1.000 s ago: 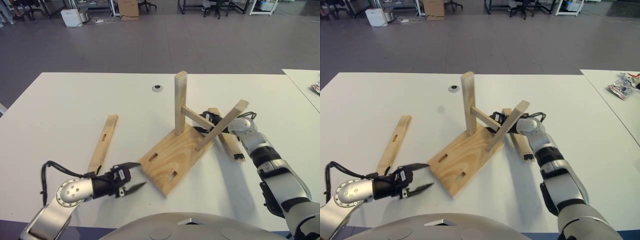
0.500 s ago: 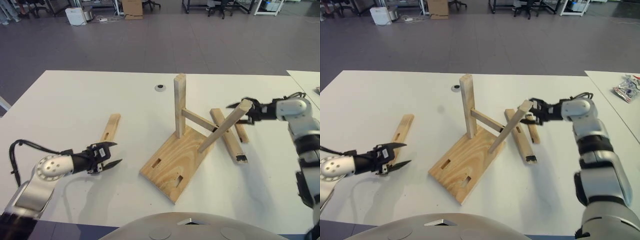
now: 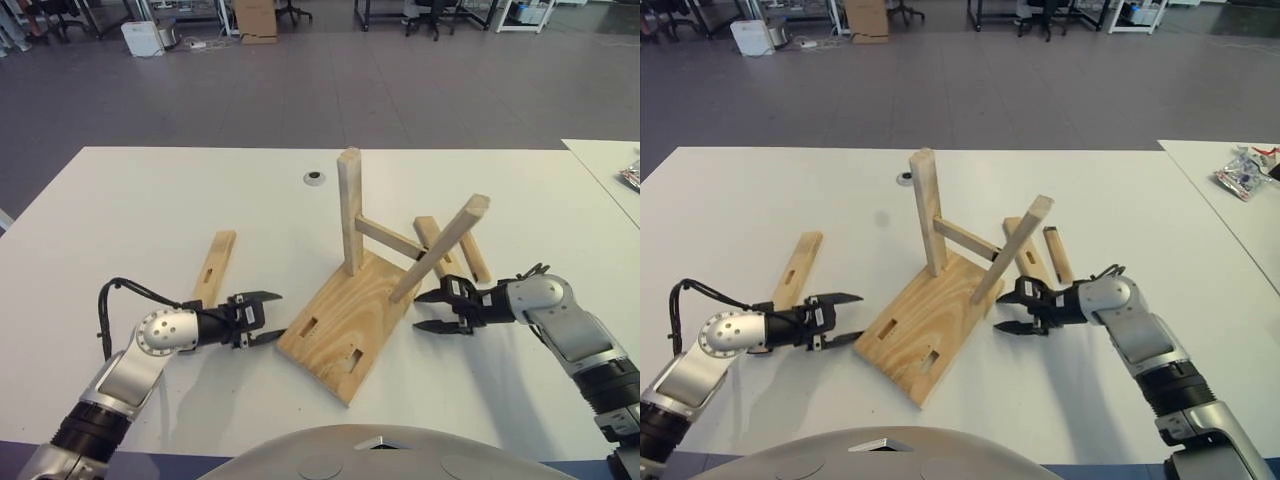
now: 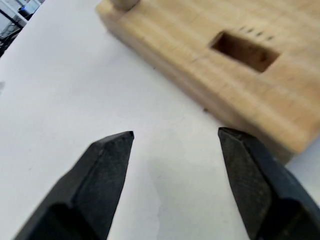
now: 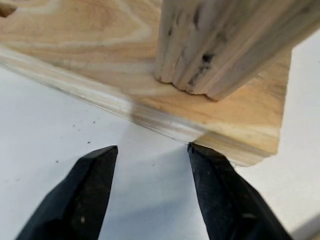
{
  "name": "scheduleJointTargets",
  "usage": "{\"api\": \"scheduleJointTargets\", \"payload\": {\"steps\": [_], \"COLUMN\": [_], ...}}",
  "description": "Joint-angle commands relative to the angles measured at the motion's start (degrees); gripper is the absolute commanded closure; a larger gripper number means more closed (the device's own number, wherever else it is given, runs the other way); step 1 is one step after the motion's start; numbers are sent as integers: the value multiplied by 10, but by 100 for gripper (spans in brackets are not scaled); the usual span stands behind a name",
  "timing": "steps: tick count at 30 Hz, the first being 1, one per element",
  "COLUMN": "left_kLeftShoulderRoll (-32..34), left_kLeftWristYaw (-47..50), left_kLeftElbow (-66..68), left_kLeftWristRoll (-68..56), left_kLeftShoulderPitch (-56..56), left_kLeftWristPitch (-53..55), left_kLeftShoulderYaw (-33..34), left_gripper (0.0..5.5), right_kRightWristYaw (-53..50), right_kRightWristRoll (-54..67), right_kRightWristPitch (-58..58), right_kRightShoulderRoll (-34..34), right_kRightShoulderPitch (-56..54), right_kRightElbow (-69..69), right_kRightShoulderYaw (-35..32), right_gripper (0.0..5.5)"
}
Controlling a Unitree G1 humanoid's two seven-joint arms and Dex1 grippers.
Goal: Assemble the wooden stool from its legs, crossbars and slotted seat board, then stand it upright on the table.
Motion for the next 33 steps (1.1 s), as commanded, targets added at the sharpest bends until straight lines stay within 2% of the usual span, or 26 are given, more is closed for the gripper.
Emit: {"api": "scheduleJointTargets", "payload": {"steps": [1, 3, 6, 12, 15, 18, 26, 30, 33], "left_kLeftShoulderRoll": [-9, -14, -23, -2, -18, -45, -73, -119, -152], "left_kLeftWristYaw": [1, 10, 29, 61, 87, 116, 146, 179, 196], "left_kLeftElbow": [-46, -48, -36, -25, -38, -60, -90, -110, -144], "left_kLeftWristRoll": [-22, -18, -7, -23, -22, -27, -39, -71, -122], "left_kLeftShoulderPitch": [23, 27, 24, 89, 111, 116, 118, 127, 144], "left_kLeftWristPitch": [20, 22, 20, 1, 8, 31, 69, 100, 126], "left_kLeftShoulderYaw": [-3, 1, 10, 96, 120, 118, 132, 142, 160], "left_gripper": [236, 236, 236, 236, 236, 236, 236, 236, 236], "right_kRightWristYaw": [-88, -147, -181, -302, -364, -367, -346, -363, -372], "right_kRightWristRoll": [-43, -57, -52, 11, 10, 15, 44, 31, 33], "right_kRightWristPitch": [4, -13, -21, 21, 31, 68, 215, 232, 231], "right_kRightShoulderRoll": [84, 120, 118, 110, 101, 100, 108, 104, 108], "right_kRightShoulderPitch": [-57, -94, -127, -194, -203, -177, -64, -3, 18], "right_kRightElbow": [80, 135, 172, 227, 279, 289, 162, 136, 124], "right_kRightShoulderYaw": [25, 15, -18, -179, -220, -226, -215, -214, -217], "right_gripper": [287, 287, 287, 287, 287, 287, 287, 373, 418]}}
